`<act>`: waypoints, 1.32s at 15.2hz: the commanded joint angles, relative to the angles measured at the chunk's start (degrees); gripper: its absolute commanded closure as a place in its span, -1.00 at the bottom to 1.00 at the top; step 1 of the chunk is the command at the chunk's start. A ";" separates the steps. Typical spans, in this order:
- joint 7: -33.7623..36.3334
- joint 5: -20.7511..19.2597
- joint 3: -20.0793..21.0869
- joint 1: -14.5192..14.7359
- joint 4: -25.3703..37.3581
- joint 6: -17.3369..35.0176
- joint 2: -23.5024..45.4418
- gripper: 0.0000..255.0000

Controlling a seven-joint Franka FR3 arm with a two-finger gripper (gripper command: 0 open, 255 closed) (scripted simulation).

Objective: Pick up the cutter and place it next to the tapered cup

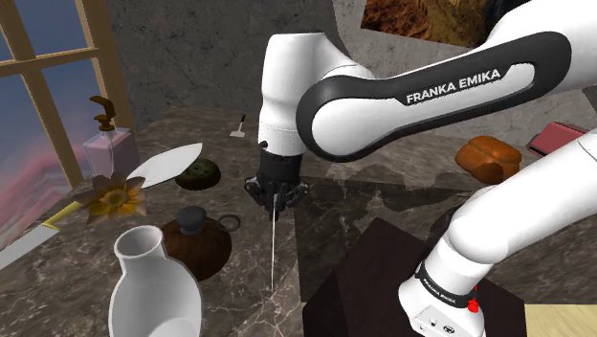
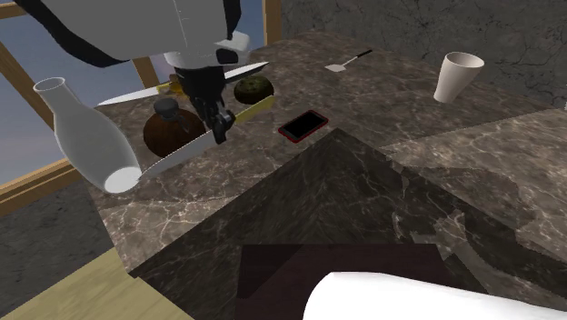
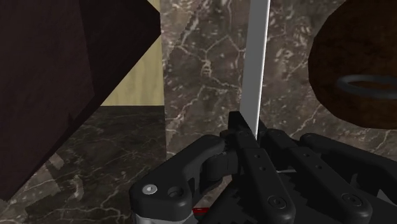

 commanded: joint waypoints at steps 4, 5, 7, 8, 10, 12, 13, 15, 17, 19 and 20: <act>-0.53 0.25 -1.62 0.42 2.67 -4.40 -1.82 1.00; -0.59 0.24 -1.89 0.45 3.25 -5.22 -2.07 1.00; -0.69 0.19 -2.42 0.50 4.43 -6.84 -2.52 1.00; -0.73 0.15 -2.67 0.52 5.04 -7.64 -2.72 1.00; -0.79 0.06 -3.15 0.53 6.29 -9.24 -3.07 1.00; -0.83 -0.06 -3.61 0.52 7.59 -10.81 -3.35 1.00; -0.84 -0.12 -3.83 0.50 8.25 -11.59 -3.47 1.00; -0.85 -0.27 -4.24 0.46 9.61 -13.15 -3.66 1.00; -0.83 -0.44 -4.62 0.40 11.02 -14.68 -3.78 1.00; -2.32 -0.71 -5.98 0.11 10.96 -15.25 -4.17 1.00; -3.78 -0.96 -7.16 -0.19 10.38 -15.19 -4.44 1.00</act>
